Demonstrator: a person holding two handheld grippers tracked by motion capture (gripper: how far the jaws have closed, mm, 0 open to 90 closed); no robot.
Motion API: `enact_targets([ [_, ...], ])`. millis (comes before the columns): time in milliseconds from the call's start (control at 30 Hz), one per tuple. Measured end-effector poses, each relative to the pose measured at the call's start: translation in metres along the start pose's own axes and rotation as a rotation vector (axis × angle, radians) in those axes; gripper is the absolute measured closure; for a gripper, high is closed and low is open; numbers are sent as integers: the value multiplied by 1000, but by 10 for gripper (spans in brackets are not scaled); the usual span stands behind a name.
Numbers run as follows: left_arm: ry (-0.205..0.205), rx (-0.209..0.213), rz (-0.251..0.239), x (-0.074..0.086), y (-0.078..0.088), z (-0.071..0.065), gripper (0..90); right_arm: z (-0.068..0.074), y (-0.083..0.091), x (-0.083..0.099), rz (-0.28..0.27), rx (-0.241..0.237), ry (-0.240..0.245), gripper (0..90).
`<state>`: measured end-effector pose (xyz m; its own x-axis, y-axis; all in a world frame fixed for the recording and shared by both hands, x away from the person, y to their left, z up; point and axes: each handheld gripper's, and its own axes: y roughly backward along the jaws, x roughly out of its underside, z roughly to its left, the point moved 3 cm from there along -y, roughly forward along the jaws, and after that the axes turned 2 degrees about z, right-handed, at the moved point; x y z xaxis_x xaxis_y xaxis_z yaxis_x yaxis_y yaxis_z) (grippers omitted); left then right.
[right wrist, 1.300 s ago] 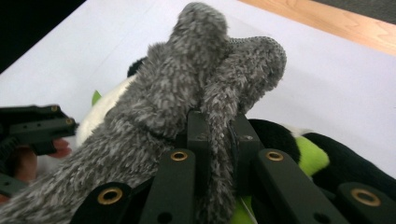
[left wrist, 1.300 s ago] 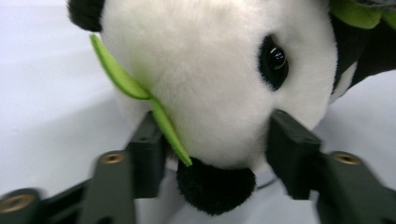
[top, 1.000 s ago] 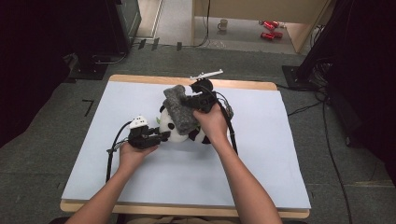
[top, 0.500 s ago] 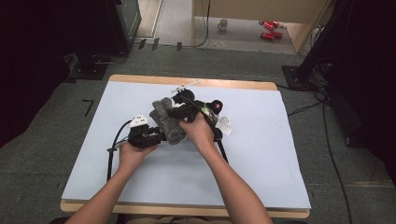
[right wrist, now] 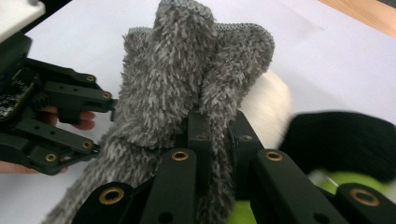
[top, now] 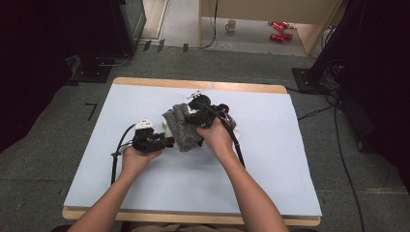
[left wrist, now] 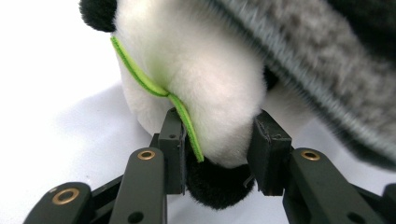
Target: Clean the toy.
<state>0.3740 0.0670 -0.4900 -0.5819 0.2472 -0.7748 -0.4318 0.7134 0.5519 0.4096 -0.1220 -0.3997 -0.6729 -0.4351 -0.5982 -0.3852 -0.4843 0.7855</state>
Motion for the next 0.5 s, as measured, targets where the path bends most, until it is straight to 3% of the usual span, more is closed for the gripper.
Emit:
enact_targets([
  [100,-6,3,2,0,0,1,618,-6,5,2,9,3,-13,831],
  [200,3,9,3,0,1,2,618,-16,10,6,33,50,-15,831],
  [333,3,19,-9,0,1,1,619,-28,16,12,30,47,-54,830],
  [500,1,16,-15,-1,2,1,621,-24,24,8,-5,66,-47,834],
])
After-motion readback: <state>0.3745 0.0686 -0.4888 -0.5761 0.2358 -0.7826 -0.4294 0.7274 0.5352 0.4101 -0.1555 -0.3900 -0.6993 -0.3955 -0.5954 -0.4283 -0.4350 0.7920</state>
